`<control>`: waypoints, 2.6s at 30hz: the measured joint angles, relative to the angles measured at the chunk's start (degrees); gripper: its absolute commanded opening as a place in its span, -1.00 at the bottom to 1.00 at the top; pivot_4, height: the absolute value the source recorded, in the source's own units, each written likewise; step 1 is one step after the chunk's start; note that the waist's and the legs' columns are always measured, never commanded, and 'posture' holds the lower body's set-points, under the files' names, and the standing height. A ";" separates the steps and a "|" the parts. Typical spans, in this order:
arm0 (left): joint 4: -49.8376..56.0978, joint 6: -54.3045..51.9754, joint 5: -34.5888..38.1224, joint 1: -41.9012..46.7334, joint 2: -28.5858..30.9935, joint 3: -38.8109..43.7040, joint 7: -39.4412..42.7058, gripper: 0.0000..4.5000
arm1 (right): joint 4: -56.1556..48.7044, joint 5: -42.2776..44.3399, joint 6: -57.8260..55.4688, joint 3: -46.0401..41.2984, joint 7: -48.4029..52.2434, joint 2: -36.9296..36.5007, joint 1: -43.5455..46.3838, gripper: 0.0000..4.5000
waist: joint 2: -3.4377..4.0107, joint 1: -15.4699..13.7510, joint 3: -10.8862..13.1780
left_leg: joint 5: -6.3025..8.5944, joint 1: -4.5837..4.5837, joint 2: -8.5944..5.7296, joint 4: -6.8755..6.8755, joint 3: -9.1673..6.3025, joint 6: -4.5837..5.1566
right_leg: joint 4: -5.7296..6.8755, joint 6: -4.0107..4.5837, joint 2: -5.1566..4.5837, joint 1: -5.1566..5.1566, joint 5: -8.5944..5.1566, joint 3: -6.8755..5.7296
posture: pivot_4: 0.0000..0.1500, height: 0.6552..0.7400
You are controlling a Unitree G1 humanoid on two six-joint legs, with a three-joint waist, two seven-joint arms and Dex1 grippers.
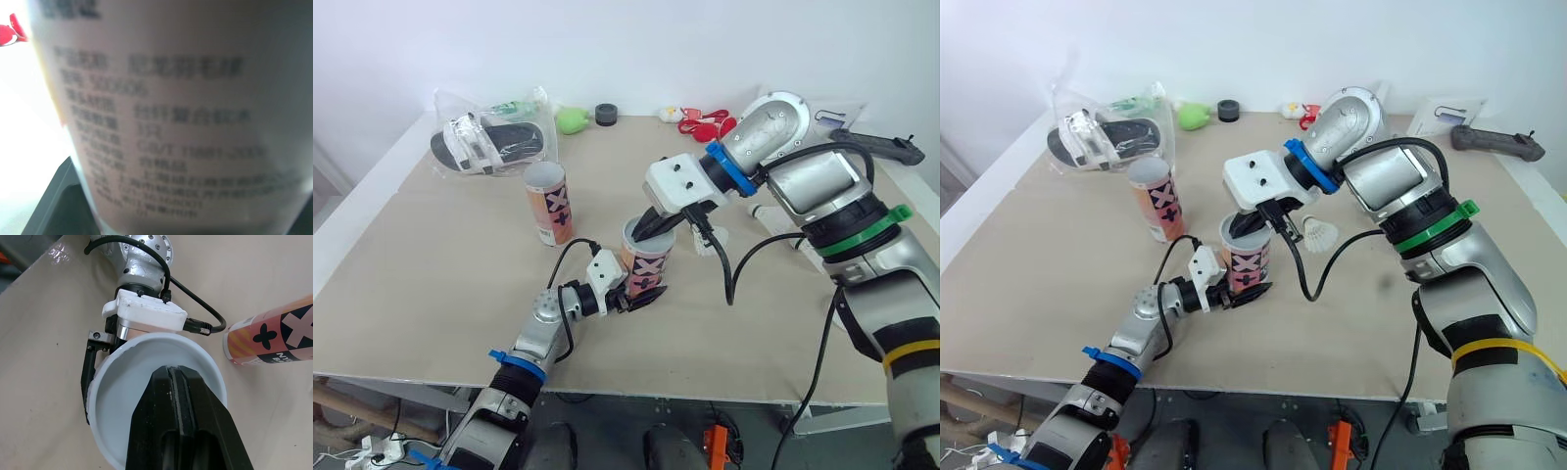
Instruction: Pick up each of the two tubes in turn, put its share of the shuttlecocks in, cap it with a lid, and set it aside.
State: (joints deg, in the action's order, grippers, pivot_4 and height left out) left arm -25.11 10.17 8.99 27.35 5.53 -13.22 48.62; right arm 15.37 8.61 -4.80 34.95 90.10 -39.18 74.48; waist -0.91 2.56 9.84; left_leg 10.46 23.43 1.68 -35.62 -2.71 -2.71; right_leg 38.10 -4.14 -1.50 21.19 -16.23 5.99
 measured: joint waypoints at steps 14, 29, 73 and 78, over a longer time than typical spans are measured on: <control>2.58 -2.71 0.49 -1.01 0.93 -0.29 1.91 1.00 | -17.64 24.28 -29.78 -29.91 -10.80 -3.34 -17.82 0.73 | 0.01 -0.58 0.04 | 0.06 0.67 -0.03 0.06 -0.56 -0.04 | -0.04 0.53 -0.01 0.35 0.04 -0.54 | 1.00 1.00; 14.38 -13.01 7.29 -7.26 12.14 2.71 10.74 1.00 | -45.95 23.54 -32.18 -42.67 -44.18 7.45 -69.05 0.97 | 0.01 0.29 0.04 | 0.02 0.68 0.15 0.21 -0.59 -0.02 | 0.07 0.39 0.23 0.56 -0.25 -0.53 | 1.00 1.00; 41.42 -32.58 21.30 -16.01 28.64 15.97 5.19 1.00 | -16.23 7.28 -4.97 -22.65 -46.45 26.92 -57.99 0.20 | -0.43 -0.02 0.40 | -0.20 0.88 0.22 0.23 -0.56 -0.28 | 0.13 0.64 0.21 0.78 0.01 -0.57 | 1.00 1.00; 40.25 -33.44 21.30 -9.88 25.40 13.93 3.53 1.00 | -29.72 15.00 -12.97 -31.38 -49.61 22.34 -61.29 0.20 | -0.42 -0.46 0.46 | -0.22 0.99 0.11 0.14 -0.64 -0.30 | 0.13 0.58 0.10 0.79 0.04 -0.65 | 1.00 1.00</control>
State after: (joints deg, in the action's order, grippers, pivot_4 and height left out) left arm 15.14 -23.27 30.29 17.46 30.93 0.71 52.15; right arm -14.35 23.61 -17.77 3.57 40.49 -16.83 13.19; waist -1.32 2.11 10.29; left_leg 10.24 24.42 1.79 -35.48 -3.35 -3.01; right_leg 38.23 -3.55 -1.40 21.98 -16.19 5.35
